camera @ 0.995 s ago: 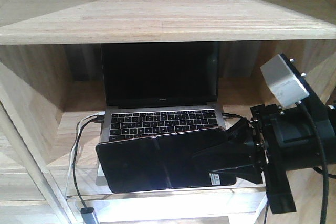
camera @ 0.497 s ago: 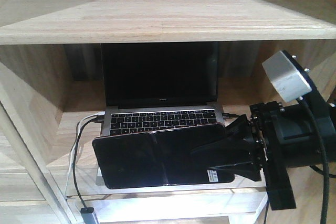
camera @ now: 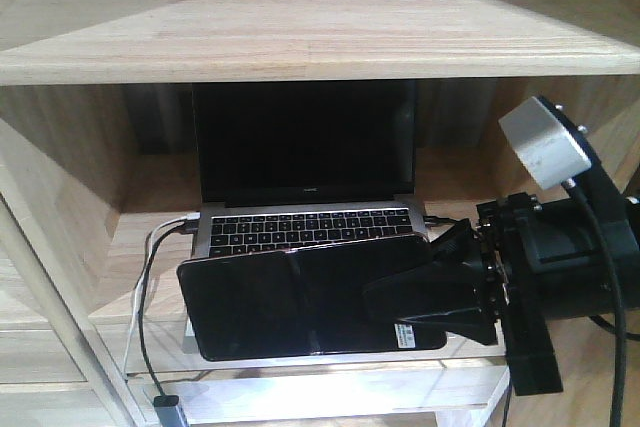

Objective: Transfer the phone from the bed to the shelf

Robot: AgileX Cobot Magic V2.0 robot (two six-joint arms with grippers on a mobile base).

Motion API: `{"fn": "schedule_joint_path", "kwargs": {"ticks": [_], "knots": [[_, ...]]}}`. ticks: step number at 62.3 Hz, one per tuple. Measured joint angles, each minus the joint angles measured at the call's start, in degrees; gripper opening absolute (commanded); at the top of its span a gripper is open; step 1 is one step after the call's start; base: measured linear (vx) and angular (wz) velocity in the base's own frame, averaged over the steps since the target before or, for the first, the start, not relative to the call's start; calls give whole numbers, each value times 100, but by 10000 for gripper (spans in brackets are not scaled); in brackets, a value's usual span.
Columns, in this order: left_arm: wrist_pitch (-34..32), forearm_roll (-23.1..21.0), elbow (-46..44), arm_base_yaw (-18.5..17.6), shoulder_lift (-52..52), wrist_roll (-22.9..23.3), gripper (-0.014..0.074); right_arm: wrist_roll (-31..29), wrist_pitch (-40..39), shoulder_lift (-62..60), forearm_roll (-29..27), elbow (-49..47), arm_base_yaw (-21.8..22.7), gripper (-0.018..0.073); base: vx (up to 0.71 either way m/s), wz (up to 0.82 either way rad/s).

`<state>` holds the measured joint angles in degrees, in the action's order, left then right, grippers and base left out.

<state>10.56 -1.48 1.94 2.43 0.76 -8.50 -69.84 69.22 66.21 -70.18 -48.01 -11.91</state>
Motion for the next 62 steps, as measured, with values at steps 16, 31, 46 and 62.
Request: {"fn": "schedule_joint_path", "kwargs": {"ticks": [16,31,46,62], "knots": [[0,0,0,0,0,0,1,61,7,-91,-102,-502,0,-2,0,0],[0,0,0,0,0,0,1,451,22,-199,-149,-1709,0,-2,0,0],[0,0,0,0,0,0,1,560,-704,-149,-161,-2826,0,-2,0,0],[0,0,0,0,0,0,1,744,-917,684,-260,-4191,0,-2,0,0]]}}
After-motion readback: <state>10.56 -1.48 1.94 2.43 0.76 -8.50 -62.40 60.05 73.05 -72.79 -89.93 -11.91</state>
